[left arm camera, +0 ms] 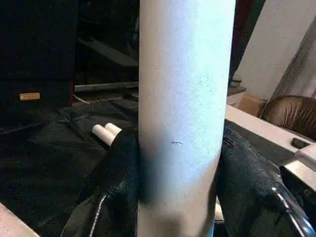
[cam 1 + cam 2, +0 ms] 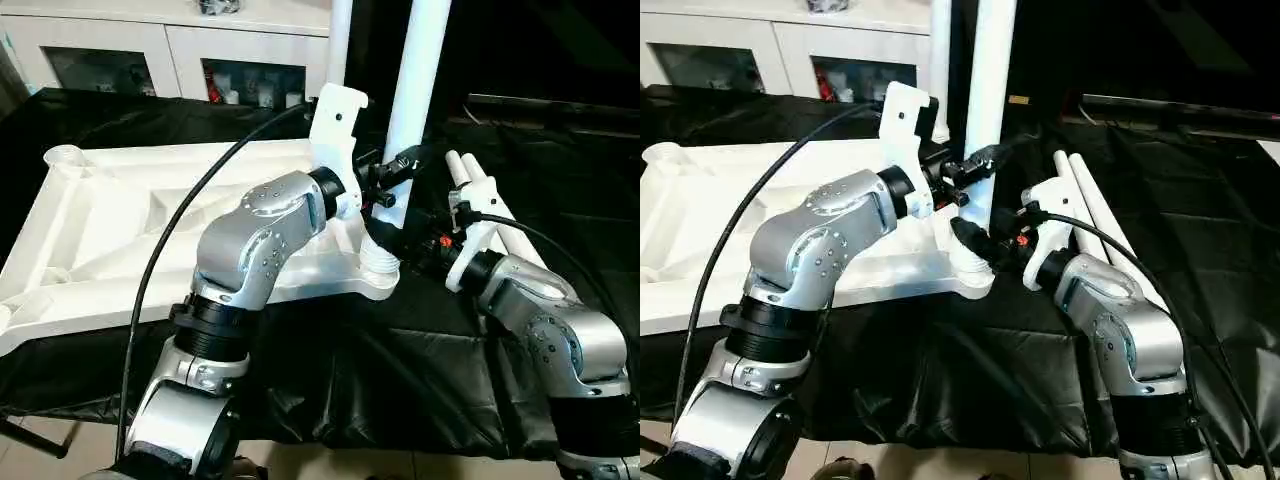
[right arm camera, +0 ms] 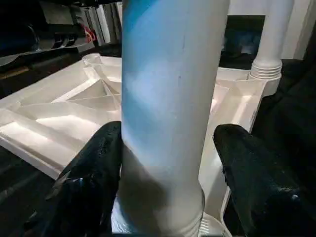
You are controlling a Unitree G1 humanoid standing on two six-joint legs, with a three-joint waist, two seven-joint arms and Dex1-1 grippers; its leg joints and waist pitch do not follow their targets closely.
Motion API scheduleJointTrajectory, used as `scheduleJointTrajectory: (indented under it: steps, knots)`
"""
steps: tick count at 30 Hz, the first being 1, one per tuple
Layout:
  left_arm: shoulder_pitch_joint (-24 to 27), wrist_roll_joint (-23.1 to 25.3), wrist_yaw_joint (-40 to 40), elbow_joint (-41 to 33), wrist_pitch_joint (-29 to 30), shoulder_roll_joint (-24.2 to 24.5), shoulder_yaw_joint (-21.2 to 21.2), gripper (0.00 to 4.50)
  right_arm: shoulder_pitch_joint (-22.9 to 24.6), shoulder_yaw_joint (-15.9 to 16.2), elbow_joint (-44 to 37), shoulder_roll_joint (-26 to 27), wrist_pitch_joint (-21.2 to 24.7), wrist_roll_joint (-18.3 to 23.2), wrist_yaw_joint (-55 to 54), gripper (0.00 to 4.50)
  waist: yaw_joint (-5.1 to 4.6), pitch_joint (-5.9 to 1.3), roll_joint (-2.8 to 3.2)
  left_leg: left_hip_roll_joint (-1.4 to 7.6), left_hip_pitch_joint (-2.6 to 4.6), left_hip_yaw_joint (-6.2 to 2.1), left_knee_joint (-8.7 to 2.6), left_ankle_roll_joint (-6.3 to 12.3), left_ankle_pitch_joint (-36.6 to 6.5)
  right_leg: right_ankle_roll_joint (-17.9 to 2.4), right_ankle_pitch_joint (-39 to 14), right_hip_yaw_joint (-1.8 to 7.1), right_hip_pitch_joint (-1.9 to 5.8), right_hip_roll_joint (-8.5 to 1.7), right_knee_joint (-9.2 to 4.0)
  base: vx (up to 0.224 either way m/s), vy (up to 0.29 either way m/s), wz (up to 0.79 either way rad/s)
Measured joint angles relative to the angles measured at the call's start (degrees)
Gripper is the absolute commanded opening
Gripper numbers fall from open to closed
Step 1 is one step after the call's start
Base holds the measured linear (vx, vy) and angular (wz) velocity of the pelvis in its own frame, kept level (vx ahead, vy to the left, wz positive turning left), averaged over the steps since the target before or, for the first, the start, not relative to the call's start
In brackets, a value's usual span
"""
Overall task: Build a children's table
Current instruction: Pick table leg
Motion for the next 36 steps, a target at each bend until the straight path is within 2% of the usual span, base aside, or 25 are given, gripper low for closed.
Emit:
scheduleJointTrajectory:
  steps: [4,6,13,14,18,28,29,31,36]
  knots:
    - [0.00,0.35,-0.03,0.00,-0.28,0.17,-0.42,1.88,-0.61,0.28,0.59,-0.07,0.00,-0.47,0.09,3.11,0.07,0.01,-0.03,0.00,-0.01,0.00,0.01,0.02,0.01,0.00,0.00,0.00,0.02,0.00,0.00,0.000,0.000,0.00]
    - [0.00,0.67,-0.15,0.00,-0.36,0.57,-0.75,1.88,-1.14,0.63,1.47,-0.02,-0.01,-0.48,0.26,2.84,0.08,0.01,-0.04,0.00,-0.01,0.00,0.03,0.06,0.04,0.00,0.01,0.00,0.02,0.00,0.00,0.000,0.000,0.00]
    - [0.01,1.61,-2.05,-0.02,-0.74,1.61,-2.73,1.88,-1.89,2.06,2.44,-0.21,0.59,-0.45,1.63,2.31,0.13,0.02,-0.09,0.00,-0.03,0.00,0.04,0.07,0.04,0.00,0.01,0.00,0.01,0.00,0.00,0.000,0.000,0.00]
    - [0.01,1.69,-2.16,-0.02,-0.74,1.71,-2.96,1.88,-1.89,2.07,2.47,-0.34,0.72,-0.45,1.83,2.11,0.13,0.03,-0.10,0.00,-0.04,0.00,0.04,0.07,0.05,0.00,0.01,0.00,0.01,0.00,0.00,0.000,0.000,0.00]
    - [0.03,1.68,-2.88,-0.03,-0.74,2.04,-3.41,1.88,-1.90,2.15,2.68,-1.23,0.85,-0.44,2.59,1.95,0.18,0.03,-0.14,0.00,-0.04,0.01,0.05,0.08,0.05,-0.01,0.01,0.00,0.01,0.00,0.01,0.000,0.000,0.00]
    - [0.23,1.69,-3.60,-0.03,0.12,2.50,-3.58,1.88,-2.30,2.19,4.36,-1.36,1.04,-0.10,4.25,1.92,0.20,0.04,-0.16,0.00,-0.03,0.00,0.10,0.08,0.06,-0.02,0.02,0.00,0.00,-0.01,0.09,0.000,0.000,0.00]
    - [0.23,1.69,-3.84,-0.03,0.13,2.68,-3.70,1.88,-2.30,2.19,4.52,-1.35,1.05,0.08,4.38,2.27,0.20,0.04,-0.16,0.00,-0.03,0.00,0.10,0.08,0.06,-0.02,0.02,0.00,0.01,-0.01,0.09,0.000,0.000,0.00]
    - [0.23,1.68,-4.20,-0.03,0.17,2.99,-4.02,1.88,-2.30,2.18,4.82,-1.35,1.11,0.33,4.68,2.61,0.20,0.04,-0.16,0.00,-0.03,0.00,0.12,0.08,0.06,-0.02,0.02,0.00,0.00,-0.01,0.10,0.000,0.000,0.00]
    - [0.22,1.55,-5.94,-0.49,0.17,3.39,-4.52,1.88,-2.30,2.17,5.87,-1.36,1.14,0.41,4.99,2.67,0.20,0.04,-0.16,0.00,-0.03,0.00,0.19,0.09,0.06,-0.02,0.02,0.01,0.00,-0.02,0.19,0.000,0.000,0.00]
